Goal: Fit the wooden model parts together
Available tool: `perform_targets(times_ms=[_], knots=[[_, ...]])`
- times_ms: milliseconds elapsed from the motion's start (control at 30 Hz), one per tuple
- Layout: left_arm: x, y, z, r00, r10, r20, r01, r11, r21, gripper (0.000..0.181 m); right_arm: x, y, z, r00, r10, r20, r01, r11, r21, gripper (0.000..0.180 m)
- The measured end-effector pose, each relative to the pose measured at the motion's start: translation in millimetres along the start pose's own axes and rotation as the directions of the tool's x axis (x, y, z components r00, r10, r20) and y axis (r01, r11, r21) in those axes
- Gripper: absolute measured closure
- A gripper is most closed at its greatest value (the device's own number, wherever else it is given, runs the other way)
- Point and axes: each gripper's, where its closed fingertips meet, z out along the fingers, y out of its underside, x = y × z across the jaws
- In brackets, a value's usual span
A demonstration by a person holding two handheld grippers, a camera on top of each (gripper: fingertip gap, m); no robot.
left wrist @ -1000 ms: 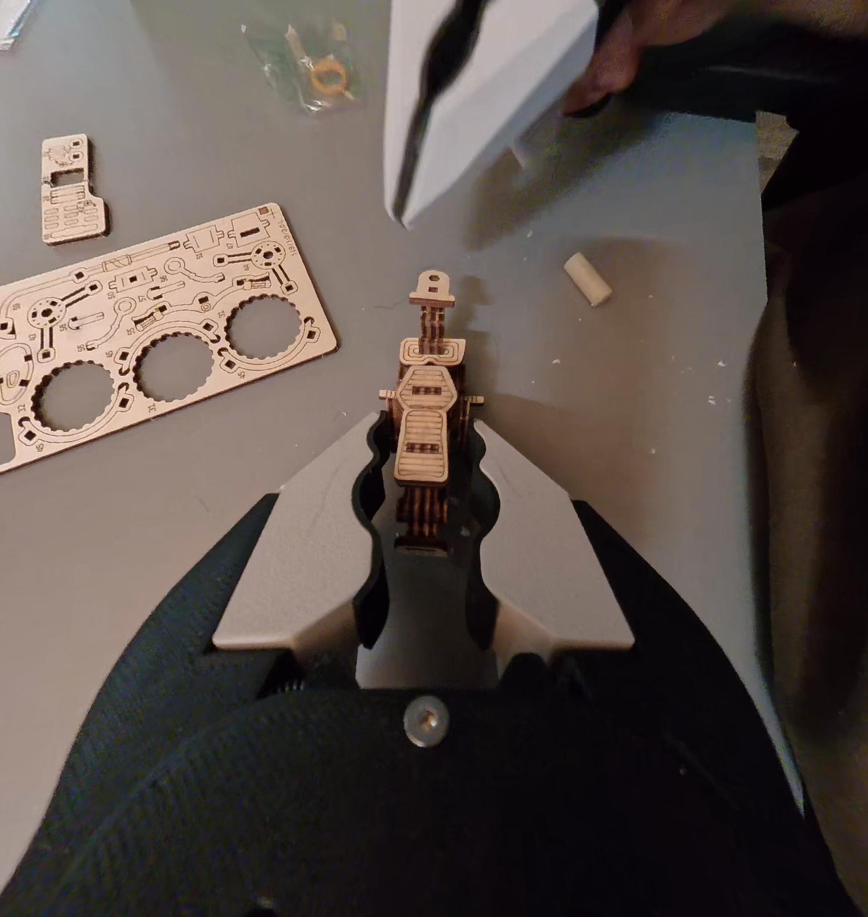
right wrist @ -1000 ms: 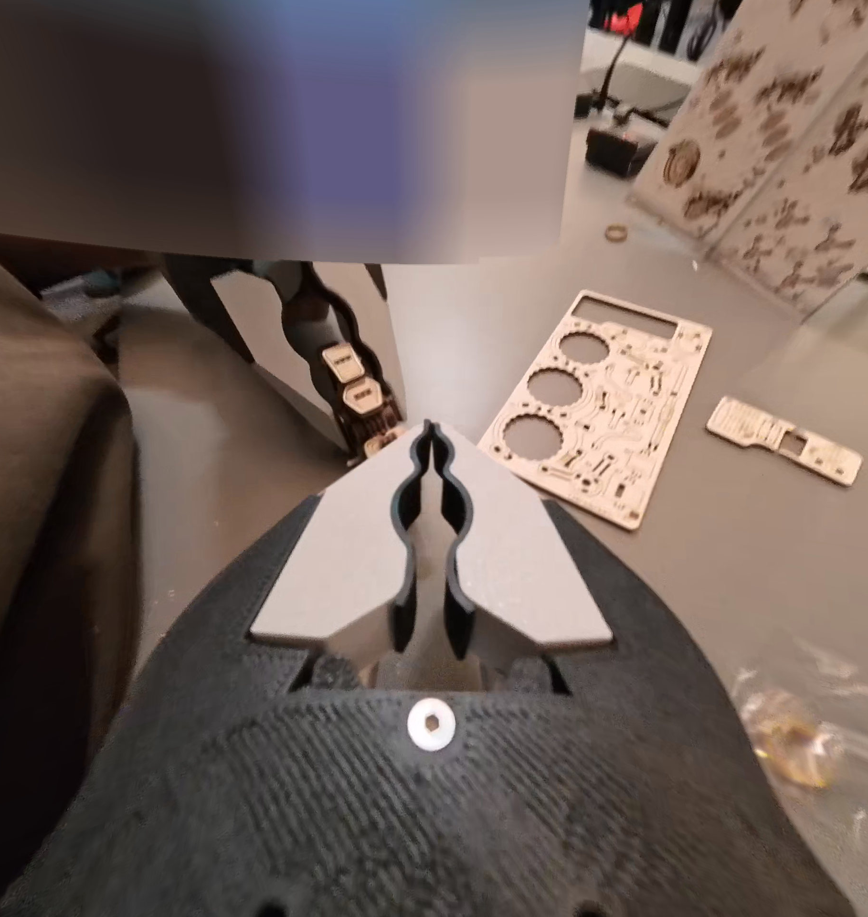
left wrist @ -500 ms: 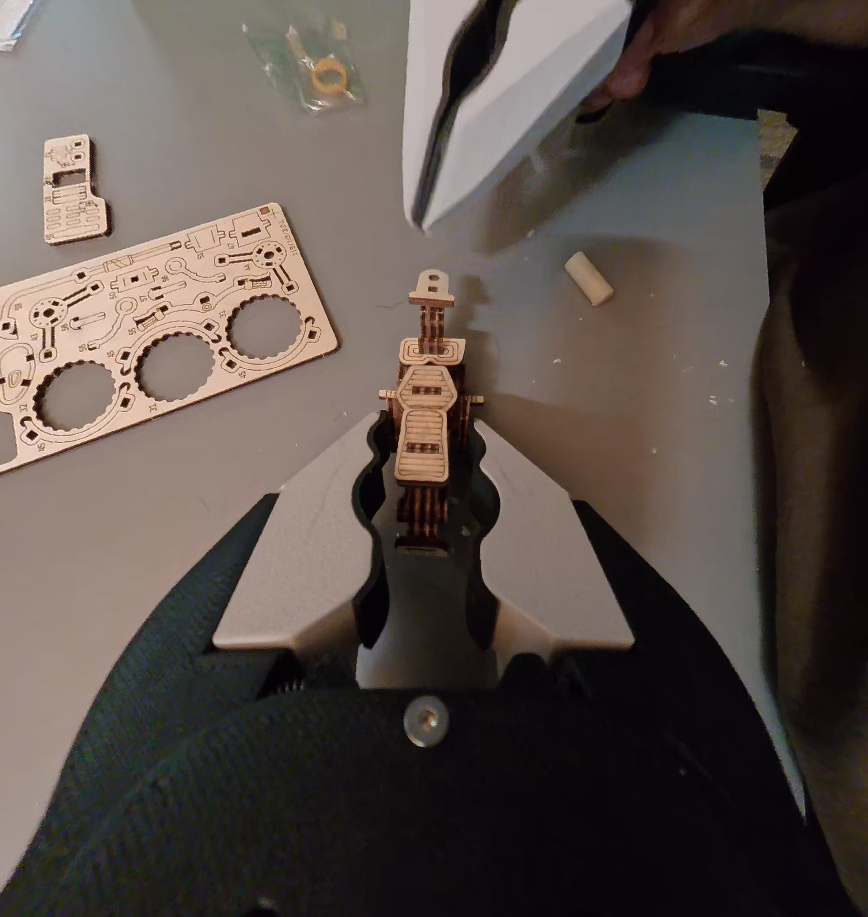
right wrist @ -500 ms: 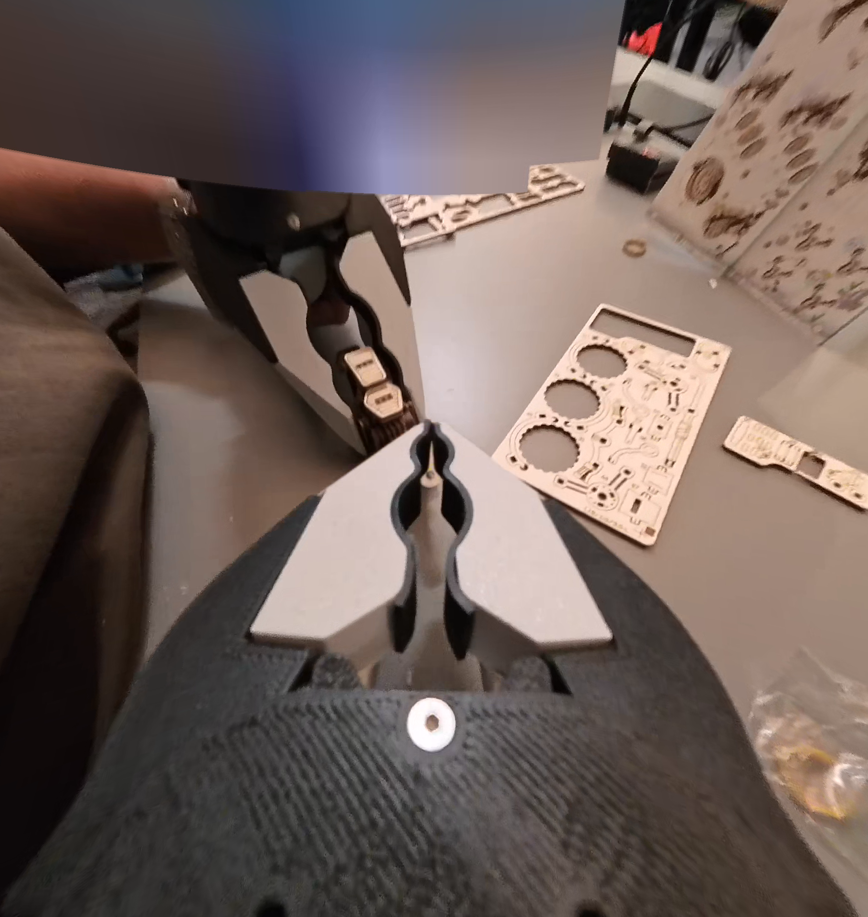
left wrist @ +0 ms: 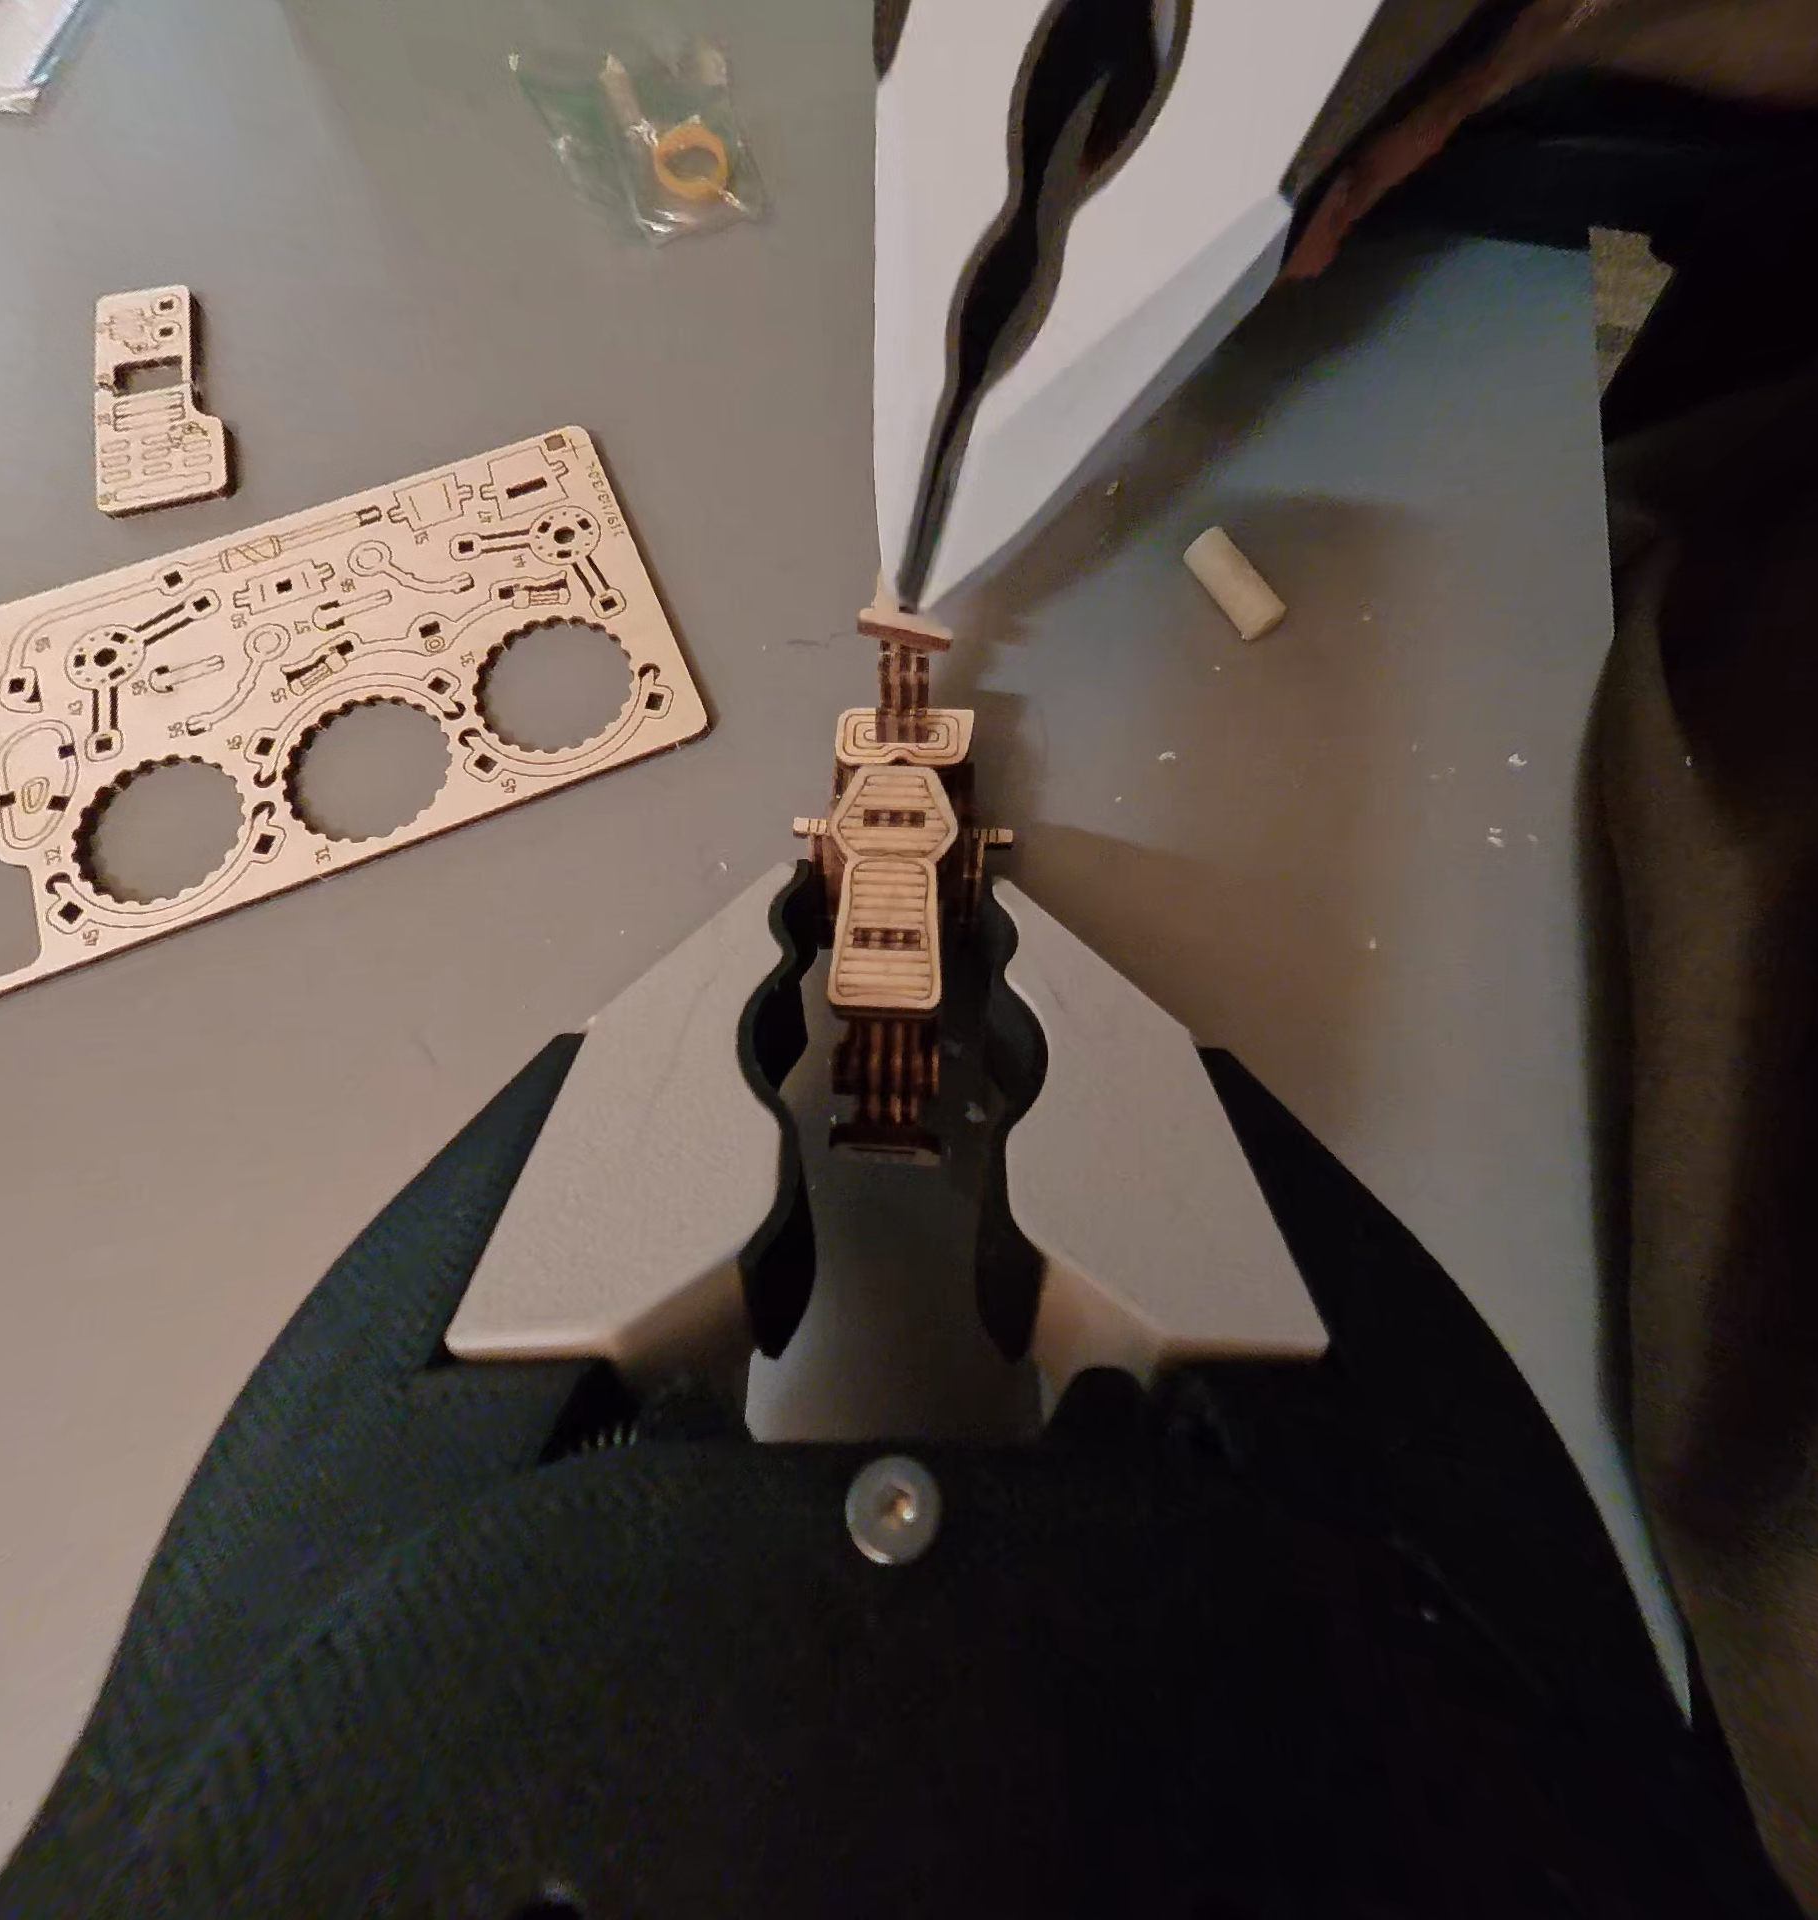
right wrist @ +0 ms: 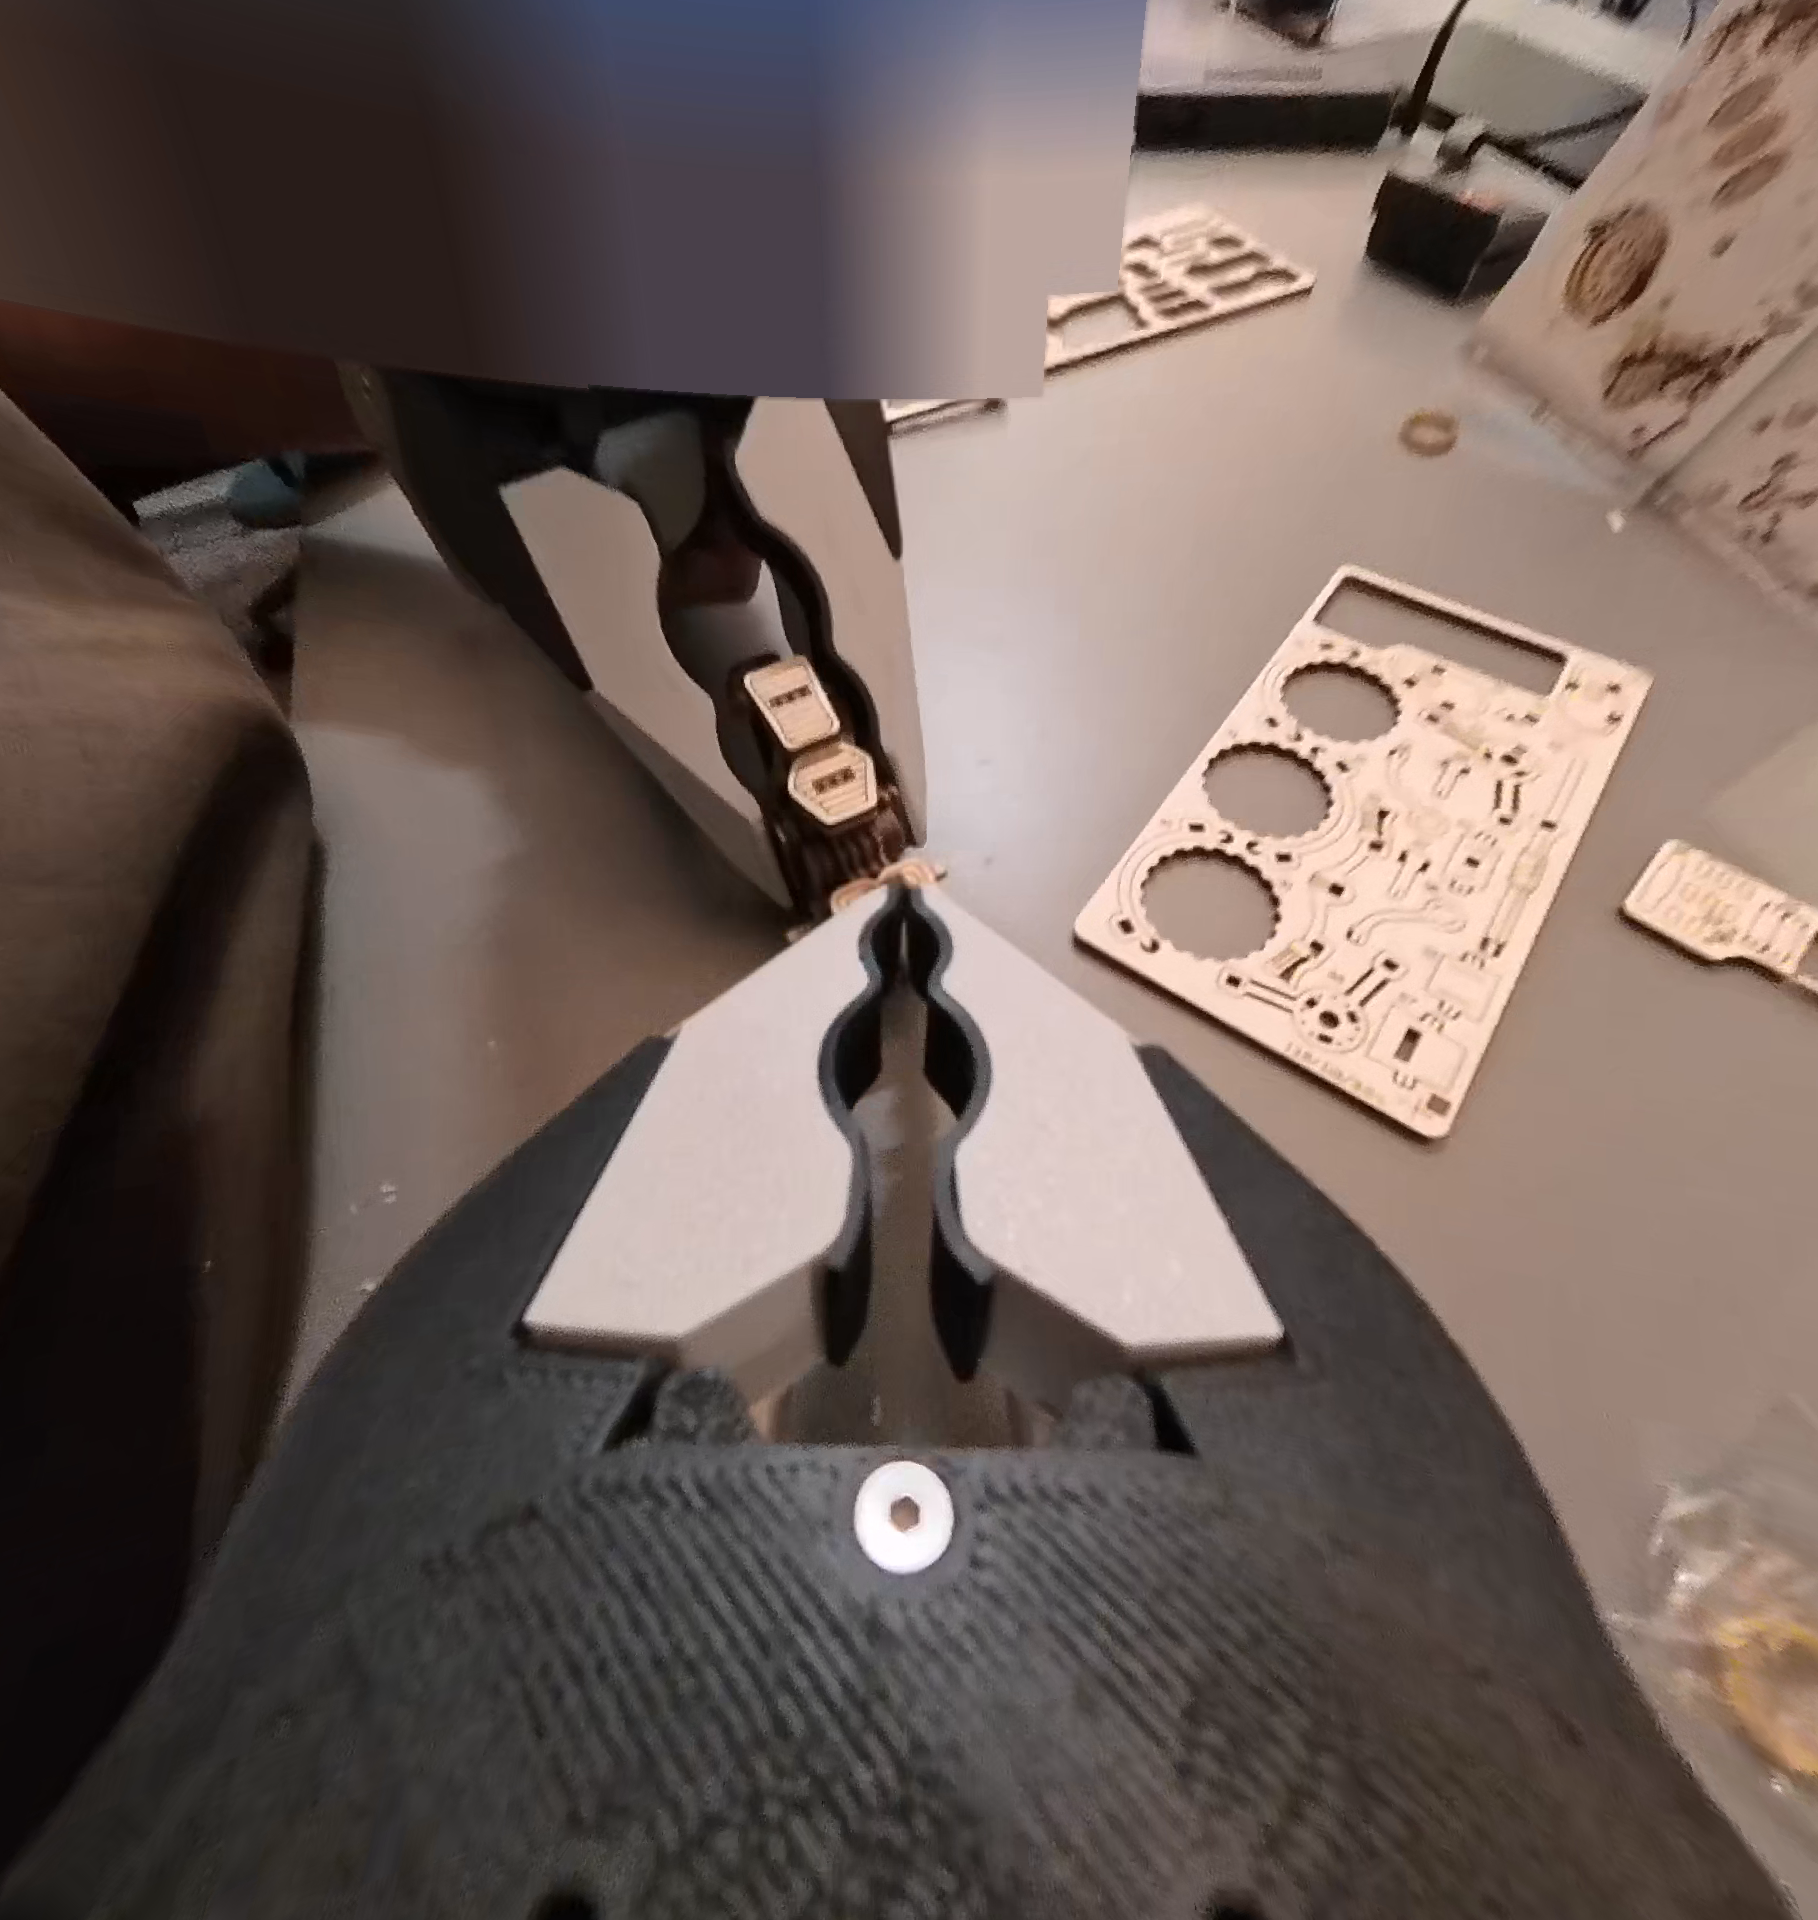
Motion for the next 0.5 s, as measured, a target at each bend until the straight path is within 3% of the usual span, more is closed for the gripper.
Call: perform_targets(times_ms=[167, 267, 333, 500], knots=[[0, 0, 0, 1.0, 0.002, 0.001, -0.002, 1.0, 0.0, 0.152, 3, -17, -9, 1.0, 0.017, -0.005, -0.016, 0.996, 0.09, 0.18], [0, 0, 0, 1.0, 0.001, -0.003, -0.001, 1.0, 0.0, 0.152, 0, 4, 1, 0.999, 0.039, 0.026, -0.039, 0.999, -0.01, 0.166], [0, 0, 0, 1.0, 0.003, -0.001, -0.003, 1.0, 0.0, 0.152, 0, 9, 3, 0.999, 0.027, 0.022, -0.026, 0.998, -0.049, 0.168], [0, 0, 0, 1.0, 0.001, -0.002, -0.001, 1.0, 0.0, 0.152, 3, -17, -9, 1.0, 0.003, -0.009, -0.002, 0.997, 0.082, 0.175]])
